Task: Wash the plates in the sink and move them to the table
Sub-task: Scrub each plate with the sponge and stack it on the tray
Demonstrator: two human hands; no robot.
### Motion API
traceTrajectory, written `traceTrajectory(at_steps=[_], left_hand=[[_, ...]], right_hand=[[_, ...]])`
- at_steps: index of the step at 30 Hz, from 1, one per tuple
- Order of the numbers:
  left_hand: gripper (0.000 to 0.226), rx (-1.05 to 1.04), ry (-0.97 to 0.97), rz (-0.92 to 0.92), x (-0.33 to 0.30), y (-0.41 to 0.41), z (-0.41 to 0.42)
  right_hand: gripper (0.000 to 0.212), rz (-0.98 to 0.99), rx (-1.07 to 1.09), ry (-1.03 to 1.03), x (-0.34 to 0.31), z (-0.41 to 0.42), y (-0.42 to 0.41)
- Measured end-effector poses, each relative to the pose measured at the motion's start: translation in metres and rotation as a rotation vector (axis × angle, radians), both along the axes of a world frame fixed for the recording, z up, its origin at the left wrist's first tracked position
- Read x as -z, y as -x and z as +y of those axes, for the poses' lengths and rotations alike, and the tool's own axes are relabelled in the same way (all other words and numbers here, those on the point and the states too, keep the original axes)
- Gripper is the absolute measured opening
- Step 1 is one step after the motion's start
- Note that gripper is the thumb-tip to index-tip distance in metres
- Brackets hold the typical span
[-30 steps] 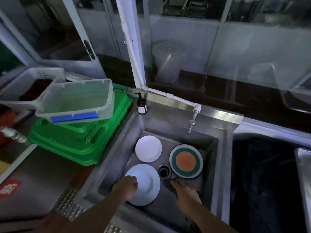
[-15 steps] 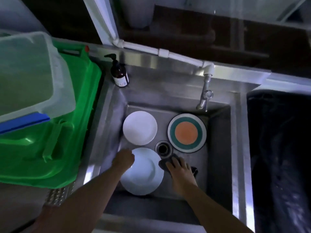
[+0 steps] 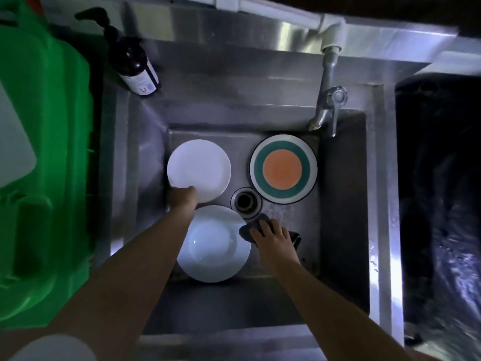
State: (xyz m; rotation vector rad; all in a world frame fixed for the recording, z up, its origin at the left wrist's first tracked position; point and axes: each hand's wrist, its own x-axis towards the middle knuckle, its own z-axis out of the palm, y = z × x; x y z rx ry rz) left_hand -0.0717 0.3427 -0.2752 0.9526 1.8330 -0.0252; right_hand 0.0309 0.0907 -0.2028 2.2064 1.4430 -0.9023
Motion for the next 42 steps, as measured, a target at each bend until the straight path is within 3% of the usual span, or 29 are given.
traceTrajectory(at_steps=[5, 7, 11, 16, 21, 29, 31, 38, 42], left_hand=[[0.049, -0.256, 0.004, -0.116, 0.007, 0.002, 0.004], [0.06, -0.375, 0.064, -0.235, 0.02, 0.007, 0.008], [0.078, -0.489, 0.115, -0.208, 0.119, 0.043, 0.024], [0.041, -0.512, 0.176, -0.327, 0.015, 0.008, 0.01], [0.046, -0.481, 0.207, -0.503, -0.003, 0.002, -0.003], [0.044, -0.38, 0.138, -0.49, -0.054, -0.003, -0.049], [0.041, -0.274, 0.063, -0.426, -0.073, -0.004, -0.071], [0.042, 0.493, -0.434, -0.182, -0.149, 0.006, -0.164], [0.038, 0.68, -0.649, -0.207, -0.195, 0.008, -0.22]], right_hand=[[0.061, 0.019, 0.032, 0.009, 0.003, 0.0, 0.001], [0.065, 0.022, 0.036, 0.007, 0.004, -0.002, 0.001], [0.066, 0.013, 0.028, -0.001, 0.006, -0.01, 0.0], [0.064, 0.059, 0.029, -0.053, 0.008, -0.021, -0.003], [0.062, 0.06, 0.047, -0.091, 0.003, -0.042, -0.002], [0.07, 0.065, 0.181, -0.033, -0.029, -0.089, -0.002], [0.066, 0.07, 0.209, -0.069, -0.041, -0.099, -0.004], [0.054, 0.071, 0.244, -0.248, -0.089, -0.149, -0.026], [0.054, 0.089, 0.223, -0.307, -0.117, -0.179, -0.035]])
